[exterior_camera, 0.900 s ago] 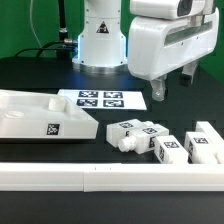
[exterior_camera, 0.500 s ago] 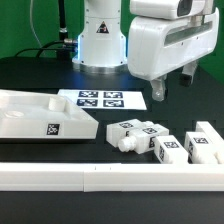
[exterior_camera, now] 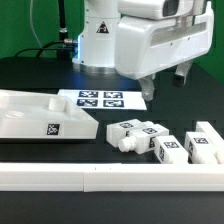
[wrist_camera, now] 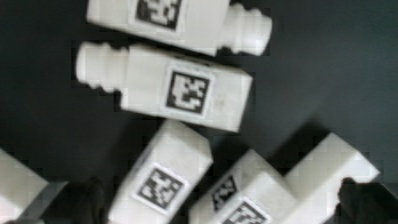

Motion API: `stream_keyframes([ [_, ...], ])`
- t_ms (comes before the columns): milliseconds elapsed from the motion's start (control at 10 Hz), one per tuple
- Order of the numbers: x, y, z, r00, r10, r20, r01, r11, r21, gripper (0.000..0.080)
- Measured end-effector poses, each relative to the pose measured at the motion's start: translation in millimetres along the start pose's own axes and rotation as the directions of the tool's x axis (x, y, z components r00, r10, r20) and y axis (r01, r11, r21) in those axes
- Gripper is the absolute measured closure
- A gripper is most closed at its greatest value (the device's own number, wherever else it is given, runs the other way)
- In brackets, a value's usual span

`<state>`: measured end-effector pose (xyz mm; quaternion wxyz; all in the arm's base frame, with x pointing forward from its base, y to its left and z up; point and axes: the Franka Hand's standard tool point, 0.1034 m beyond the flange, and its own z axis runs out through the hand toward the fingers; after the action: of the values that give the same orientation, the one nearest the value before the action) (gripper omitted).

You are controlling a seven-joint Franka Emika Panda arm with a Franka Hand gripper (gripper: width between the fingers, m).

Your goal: Assemble one leg

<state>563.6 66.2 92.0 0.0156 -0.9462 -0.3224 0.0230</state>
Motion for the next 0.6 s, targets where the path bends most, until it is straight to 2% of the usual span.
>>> stream_keyframes([
  [100,3.7,3.6,6.2,0.999,0.031,-0.007,-0.031,0.999,0.017,0.0150],
  [200,4.6,13.9,11.6,0.996,0.089,-0.015,-0.088,0.995,0.048,0.0150],
  [300,7.1,19.2,10.8,0.993,0.118,-0.013,-0.117,0.991,0.068,0.0150],
  [600,8.3,17.4,11.3,0.994,0.111,-0.014,-0.110,0.992,0.065,0.0150],
])
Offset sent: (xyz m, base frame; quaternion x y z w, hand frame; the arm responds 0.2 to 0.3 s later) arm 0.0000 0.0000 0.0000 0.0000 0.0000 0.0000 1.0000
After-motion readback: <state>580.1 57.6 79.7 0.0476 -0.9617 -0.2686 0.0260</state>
